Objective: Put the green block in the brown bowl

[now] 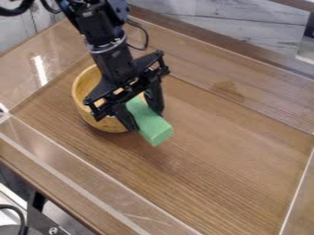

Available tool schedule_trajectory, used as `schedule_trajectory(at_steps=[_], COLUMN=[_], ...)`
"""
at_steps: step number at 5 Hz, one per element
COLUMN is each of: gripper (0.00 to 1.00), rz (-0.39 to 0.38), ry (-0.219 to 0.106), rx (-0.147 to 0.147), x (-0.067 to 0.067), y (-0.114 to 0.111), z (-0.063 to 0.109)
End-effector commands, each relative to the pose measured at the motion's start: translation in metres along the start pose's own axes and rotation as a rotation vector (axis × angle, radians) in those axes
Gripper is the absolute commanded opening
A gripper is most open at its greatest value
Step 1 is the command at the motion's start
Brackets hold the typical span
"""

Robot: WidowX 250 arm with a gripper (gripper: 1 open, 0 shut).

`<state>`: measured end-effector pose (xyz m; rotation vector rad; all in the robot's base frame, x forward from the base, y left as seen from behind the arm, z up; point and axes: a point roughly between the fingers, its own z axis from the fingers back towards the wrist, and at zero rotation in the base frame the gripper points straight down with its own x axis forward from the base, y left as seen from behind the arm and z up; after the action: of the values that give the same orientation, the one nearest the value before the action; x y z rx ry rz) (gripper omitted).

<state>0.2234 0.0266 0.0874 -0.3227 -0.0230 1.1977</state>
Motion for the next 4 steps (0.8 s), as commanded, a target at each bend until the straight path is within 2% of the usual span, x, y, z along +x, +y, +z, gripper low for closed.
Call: schedule_trajectory(at_steps=[1, 4], gripper=[0.00, 0.00], rz=[-0.015, -0.032], ry=[-0.048, -0.071], rx=[-0.076, -0.128], x=[0.010, 0.020], y=[-0.010, -0.009], z=[0.015, 0.021])
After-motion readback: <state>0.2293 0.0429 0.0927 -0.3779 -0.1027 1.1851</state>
